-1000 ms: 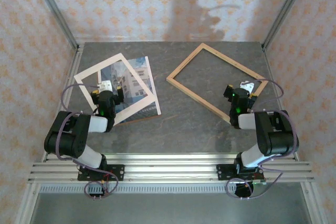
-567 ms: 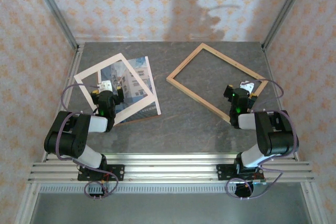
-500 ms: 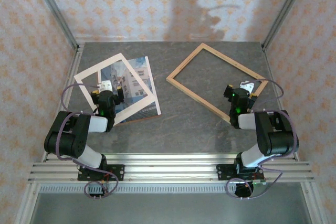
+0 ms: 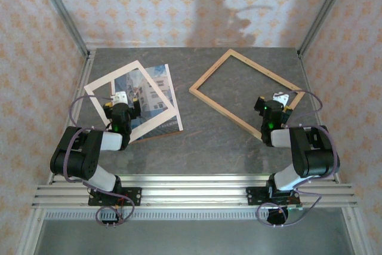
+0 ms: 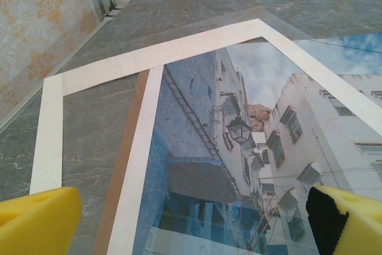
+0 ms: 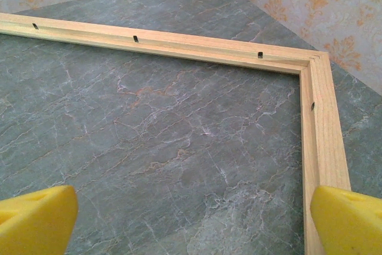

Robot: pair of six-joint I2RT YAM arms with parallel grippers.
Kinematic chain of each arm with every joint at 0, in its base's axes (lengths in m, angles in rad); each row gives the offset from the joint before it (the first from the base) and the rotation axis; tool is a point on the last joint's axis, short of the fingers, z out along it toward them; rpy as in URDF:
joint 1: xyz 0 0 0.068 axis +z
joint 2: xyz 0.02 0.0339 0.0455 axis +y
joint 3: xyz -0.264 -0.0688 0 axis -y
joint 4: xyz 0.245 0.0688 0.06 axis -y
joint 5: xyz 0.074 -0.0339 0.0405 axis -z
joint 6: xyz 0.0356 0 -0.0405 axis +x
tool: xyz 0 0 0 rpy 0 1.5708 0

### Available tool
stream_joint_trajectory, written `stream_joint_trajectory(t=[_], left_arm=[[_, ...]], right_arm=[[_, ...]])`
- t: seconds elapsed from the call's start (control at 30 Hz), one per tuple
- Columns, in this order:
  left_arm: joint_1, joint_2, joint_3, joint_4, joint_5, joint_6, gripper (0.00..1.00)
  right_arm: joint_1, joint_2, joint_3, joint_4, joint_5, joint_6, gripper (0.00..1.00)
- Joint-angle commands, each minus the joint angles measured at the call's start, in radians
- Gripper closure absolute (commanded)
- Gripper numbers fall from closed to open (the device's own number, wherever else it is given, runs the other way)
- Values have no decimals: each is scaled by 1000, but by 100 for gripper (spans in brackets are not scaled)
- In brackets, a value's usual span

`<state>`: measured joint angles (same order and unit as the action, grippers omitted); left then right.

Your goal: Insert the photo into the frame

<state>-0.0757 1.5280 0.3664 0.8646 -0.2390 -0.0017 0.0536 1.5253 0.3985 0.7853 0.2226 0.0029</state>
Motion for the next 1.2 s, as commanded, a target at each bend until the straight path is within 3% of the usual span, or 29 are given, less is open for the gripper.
stream_joint_trajectory(t=[0.0,0.2,0.37,0.47,0.6,0.7,0.77,0.9,1.17], left_arm=[[8,4,12,33,5,3,0],[-34,-46,21,-12,-44,44,0],[-72,-167,137,-292,-116,62,0],[-73,-237,220,-468,-146,-55,0],[-73,-248,394,-788,-38,-282,0],[-75,-188,478,-888,131,-456,0],[-90,-149,517,-919,201,-545,0],[-124,-95,547,-943,230,-700,0],[-137,-66,525,-938,407,-765,0]], right_arm=[[5,-60,36,-78,-20,-26,0],[18,-198,190,-440,-68,-50,0],[56,-256,296,-715,-138,-30,0],[96,-266,368,-889,-218,-38,0],[141,-251,471,-1106,-344,-55,0],[186,-230,511,-1201,-421,-96,0],[222,-205,532,-1257,-410,-131,0],[250,-110,589,-1367,-430,-183,0],[256,79,692,-1462,-402,-272,6]])
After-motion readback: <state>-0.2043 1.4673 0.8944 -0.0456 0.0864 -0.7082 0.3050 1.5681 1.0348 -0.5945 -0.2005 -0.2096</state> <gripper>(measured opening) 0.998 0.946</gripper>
